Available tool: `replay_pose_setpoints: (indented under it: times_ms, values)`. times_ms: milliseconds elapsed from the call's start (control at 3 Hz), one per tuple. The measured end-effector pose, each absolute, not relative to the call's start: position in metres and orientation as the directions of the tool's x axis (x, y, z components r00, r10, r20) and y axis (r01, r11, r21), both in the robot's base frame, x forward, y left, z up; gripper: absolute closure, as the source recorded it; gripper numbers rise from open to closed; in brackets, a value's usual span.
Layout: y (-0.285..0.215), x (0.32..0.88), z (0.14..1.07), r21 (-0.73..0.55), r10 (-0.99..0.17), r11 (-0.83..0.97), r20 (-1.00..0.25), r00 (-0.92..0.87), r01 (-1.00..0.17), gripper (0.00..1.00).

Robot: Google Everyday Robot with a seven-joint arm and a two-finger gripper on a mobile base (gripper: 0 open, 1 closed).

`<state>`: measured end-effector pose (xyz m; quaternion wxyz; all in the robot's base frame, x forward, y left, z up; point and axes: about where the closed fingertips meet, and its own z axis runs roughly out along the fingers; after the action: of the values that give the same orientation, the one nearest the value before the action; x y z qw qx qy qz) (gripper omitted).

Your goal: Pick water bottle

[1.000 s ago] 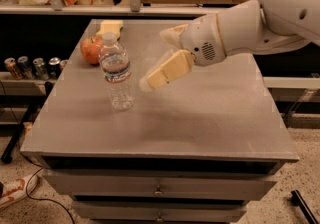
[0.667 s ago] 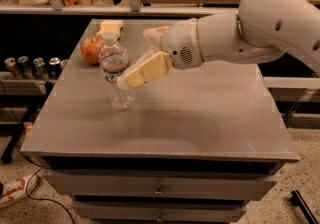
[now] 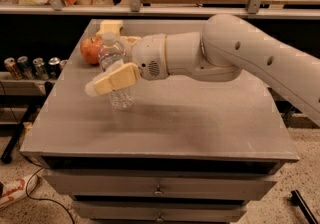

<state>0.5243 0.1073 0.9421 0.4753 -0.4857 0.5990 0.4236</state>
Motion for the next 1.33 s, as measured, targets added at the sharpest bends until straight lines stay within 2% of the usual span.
replay_pose_setpoints:
  times_ms: [333, 1333]
  values:
    - [0.122, 0.525, 0.931, 0.056, -0.131, 0.146, -0.989, -0.076, -0.988, 0.18]
    - [0.132, 0.527, 0.921, 0.068, -0.067, 0.123, -0.995, -0.076, -0.99, 0.87]
